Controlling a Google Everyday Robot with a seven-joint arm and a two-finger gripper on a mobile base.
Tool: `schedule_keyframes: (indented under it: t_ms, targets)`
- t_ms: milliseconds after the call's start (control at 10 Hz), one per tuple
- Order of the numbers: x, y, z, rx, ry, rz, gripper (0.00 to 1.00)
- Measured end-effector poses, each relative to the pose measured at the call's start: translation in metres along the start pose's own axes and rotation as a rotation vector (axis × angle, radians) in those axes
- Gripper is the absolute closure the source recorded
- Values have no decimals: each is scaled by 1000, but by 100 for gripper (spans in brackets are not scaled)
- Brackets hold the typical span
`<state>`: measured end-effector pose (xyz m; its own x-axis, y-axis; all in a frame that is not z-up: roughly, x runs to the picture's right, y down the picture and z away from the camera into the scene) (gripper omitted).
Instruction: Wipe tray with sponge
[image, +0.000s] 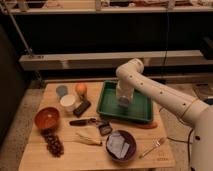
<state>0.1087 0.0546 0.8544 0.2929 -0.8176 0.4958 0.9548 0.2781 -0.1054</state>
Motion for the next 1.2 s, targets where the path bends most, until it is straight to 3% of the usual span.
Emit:
schedule_keyframes:
  t_ms: [600, 800, 1200]
  targets:
    - [-20, -8, 19, 23, 18, 5, 79]
    - [-21, 2, 19, 14, 24, 25, 79]
    - [-26, 47, 25, -27, 10, 87, 79]
